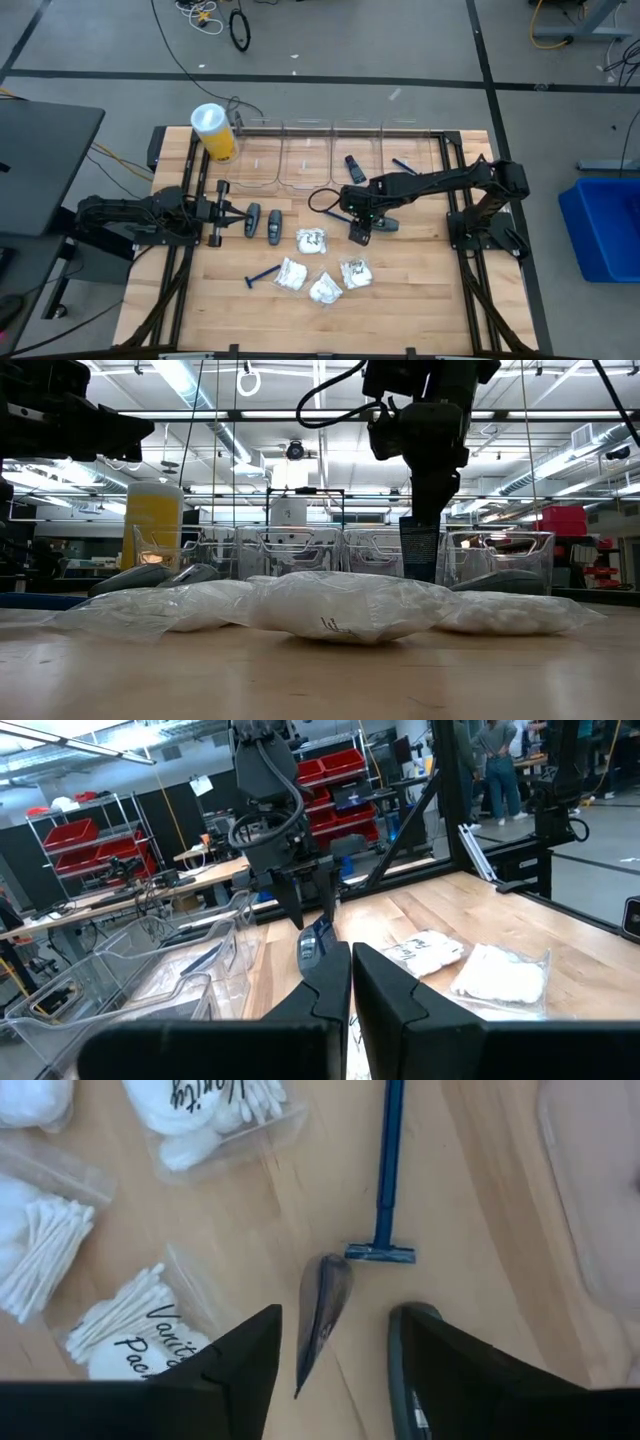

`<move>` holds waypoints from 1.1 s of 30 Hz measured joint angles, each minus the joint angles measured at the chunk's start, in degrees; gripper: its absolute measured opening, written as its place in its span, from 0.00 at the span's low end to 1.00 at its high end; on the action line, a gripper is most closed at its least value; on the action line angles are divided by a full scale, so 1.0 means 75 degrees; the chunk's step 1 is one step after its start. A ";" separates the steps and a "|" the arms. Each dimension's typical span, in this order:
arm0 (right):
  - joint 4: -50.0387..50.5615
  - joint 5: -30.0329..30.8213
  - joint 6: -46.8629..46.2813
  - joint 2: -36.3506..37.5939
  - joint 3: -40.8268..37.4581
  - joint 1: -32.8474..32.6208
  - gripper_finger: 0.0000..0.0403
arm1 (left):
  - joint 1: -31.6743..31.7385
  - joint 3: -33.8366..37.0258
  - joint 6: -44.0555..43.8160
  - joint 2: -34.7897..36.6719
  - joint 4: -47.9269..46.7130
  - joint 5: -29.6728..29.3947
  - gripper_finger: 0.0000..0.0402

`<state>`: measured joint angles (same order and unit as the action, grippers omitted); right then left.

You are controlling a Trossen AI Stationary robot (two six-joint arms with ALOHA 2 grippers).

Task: Pick & Place Travel size toiletries
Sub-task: Put the dark blue shave cream into the middle right transparent bin

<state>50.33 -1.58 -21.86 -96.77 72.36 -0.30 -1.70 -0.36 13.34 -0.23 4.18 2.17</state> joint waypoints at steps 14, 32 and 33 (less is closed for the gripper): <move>0.0081 -0.0165 0.0039 -0.0059 -0.0003 0.0000 0.35 | -0.0002 0.0000 0.0000 0.0000 0.0000 -0.0003 0.06; 0.0058 -0.0216 -0.0021 -0.0154 -0.0015 0.0000 0.24 | -0.0002 0.0000 -0.0001 0.0000 0.0000 -0.0003 0.06; 0.0058 -0.0216 -0.0022 -0.0154 -0.0015 0.0000 0.24 | 0.0000 0.0000 -0.0002 0.0000 0.0001 -0.0003 0.06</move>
<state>50.76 -3.20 -22.02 -97.93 72.25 -0.30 -1.70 -0.36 13.33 -0.23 4.19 2.15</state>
